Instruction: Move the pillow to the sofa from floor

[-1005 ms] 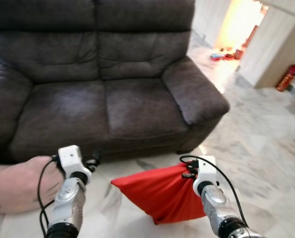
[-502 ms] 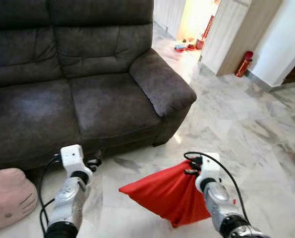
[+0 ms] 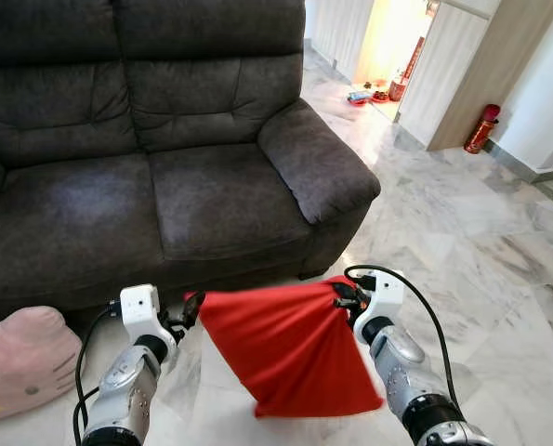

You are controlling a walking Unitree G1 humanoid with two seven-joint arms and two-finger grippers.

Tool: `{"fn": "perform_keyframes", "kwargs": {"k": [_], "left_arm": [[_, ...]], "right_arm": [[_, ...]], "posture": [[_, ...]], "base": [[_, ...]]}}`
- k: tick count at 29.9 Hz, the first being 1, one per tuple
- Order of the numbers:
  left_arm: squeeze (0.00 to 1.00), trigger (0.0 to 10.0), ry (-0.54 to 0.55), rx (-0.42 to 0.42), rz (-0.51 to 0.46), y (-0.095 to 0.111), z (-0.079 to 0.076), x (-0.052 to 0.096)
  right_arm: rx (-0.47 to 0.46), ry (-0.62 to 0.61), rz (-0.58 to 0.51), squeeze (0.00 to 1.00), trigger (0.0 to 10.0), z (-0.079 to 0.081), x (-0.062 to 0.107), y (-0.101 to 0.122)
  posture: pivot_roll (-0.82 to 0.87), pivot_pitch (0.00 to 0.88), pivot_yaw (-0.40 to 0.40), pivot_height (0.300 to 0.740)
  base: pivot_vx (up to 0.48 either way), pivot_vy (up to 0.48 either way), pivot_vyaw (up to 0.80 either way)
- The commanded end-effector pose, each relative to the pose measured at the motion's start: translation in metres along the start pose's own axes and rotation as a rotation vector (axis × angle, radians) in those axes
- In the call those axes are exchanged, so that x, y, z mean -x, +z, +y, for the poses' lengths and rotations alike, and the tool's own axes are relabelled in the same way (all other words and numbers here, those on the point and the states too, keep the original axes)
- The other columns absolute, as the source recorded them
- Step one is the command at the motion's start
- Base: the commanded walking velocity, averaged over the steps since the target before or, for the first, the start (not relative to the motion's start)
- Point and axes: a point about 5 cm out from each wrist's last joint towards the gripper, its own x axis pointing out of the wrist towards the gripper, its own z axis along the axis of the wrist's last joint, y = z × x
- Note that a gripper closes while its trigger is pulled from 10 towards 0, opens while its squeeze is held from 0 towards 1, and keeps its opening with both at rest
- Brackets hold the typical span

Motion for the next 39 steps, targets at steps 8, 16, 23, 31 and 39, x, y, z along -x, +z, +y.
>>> {"fn": "perform_keyframes", "kwargs": {"k": [8,16,23,31,39], "left_arm": [[0.0,10.0,0.116,0.312,-0.083,0.011,0.006,-0.007],[0.0,10.0,0.193,0.384,-0.006,0.001,0.018,-0.003],[0.0,10.0,-0.201,-0.125,0.324,-0.019,0.006,0.017],[0.0,10.0,-0.428,-0.652,0.724,-0.035,0.052,0.078],[0.0,10.0,-0.435,-0.829,0.637,-0.023,0.057,0.08]], "right_arm": [[0.039,0.298,-0.007,0.0,10.0,0.017,0.017,0.008],[0.001,0.471,0.06,0.0,10.0,0.026,0.043,-0.007],[-0.003,0.517,0.089,0.0,10.0,0.027,0.05,-0.011],[0.004,0.596,0.14,0.0,10.0,0.036,0.058,-0.014],[0.005,0.696,0.171,0.0,10.0,0.046,0.064,-0.016]], "posture": [[0.14,0.0,-0.119,0.74],[0.13,0.0,-0.118,0.74],[0.13,0.0,-0.116,0.74],[0.14,0.0,-0.109,0.74],[0.15,0.0,-0.111,0.74]], "base": [[0.0,0.0,0.0],[0.0,0.0,0.0],[0.0,0.0,0.0],[0.0,0.0,0.0],[0.0,0.0,0.0]]}}
